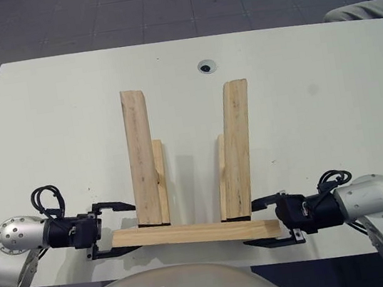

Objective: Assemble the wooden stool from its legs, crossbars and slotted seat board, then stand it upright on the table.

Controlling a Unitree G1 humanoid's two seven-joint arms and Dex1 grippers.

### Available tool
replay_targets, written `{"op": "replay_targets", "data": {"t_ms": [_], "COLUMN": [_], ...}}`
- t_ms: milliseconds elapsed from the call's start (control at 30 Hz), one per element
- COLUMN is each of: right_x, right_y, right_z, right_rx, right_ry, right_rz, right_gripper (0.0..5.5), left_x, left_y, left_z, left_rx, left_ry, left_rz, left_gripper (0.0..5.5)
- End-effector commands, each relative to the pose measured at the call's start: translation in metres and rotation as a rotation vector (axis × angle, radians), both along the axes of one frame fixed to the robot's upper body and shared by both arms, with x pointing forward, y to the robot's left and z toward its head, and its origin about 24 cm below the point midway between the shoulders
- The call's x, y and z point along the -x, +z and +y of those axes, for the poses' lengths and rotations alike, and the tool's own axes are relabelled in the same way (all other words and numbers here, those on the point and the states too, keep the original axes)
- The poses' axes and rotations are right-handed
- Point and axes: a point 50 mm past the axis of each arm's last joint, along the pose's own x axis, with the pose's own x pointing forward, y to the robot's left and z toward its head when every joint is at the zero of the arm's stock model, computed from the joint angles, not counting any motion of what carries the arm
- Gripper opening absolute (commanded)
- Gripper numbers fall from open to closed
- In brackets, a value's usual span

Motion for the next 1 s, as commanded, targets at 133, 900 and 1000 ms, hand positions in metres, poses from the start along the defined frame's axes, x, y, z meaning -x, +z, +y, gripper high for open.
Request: {"op": "replay_targets", "data": {"t_ms": [133,900,1000], "right_x": [-0.007,-0.019,-0.015], "right_y": [0.001,0.003,0.009], "right_z": [0.002,0.023,0.025], "right_rx": [0.011,0.012,-0.032], "right_ry": [-0.013,-0.193,-0.162], "right_rz": [-0.04,0.149,0.309], "right_gripper": [1.63,1.41,1.41], "left_x": [-0.002,-0.019,-0.017], "left_y": [0.0,0.027,0.027], "left_z": [-0.001,-0.006,-0.007], "left_rx": [-0.016,0.041,0.021], "left_ry": [0.004,0.096,0.092], "left_rz": [0.044,0.681,0.737], "left_gripper": [2.65,1.38,1.38]}}
